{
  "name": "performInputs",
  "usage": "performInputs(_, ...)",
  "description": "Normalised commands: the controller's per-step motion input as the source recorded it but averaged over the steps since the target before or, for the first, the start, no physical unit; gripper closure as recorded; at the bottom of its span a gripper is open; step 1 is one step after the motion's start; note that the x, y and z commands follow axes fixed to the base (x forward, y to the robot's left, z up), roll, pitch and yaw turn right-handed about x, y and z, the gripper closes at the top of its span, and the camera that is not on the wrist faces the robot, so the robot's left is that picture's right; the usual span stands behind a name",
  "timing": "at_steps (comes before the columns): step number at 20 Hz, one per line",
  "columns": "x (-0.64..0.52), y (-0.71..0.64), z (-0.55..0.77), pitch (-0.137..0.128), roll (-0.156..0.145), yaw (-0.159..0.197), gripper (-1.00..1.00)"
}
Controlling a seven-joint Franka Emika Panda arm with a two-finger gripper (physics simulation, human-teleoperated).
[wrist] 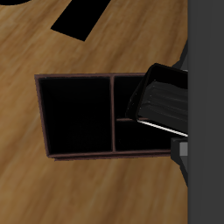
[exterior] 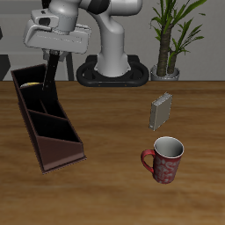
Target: Place the white-yellow mug into the right desk caddy's right compartment and place the black book into the right desk caddy's back compartment
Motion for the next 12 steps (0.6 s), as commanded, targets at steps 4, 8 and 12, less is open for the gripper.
performInputs(4,0.15,-0.05,-0.05,0.001,0.006,0.053,1.0)
performInputs(8,0.14,-0.04,-0.15,0.018,-0.009,0.038,1.0)
performInputs(12,0.14,-0.05,-0.18,0.035,0.005,0.004,1.0)
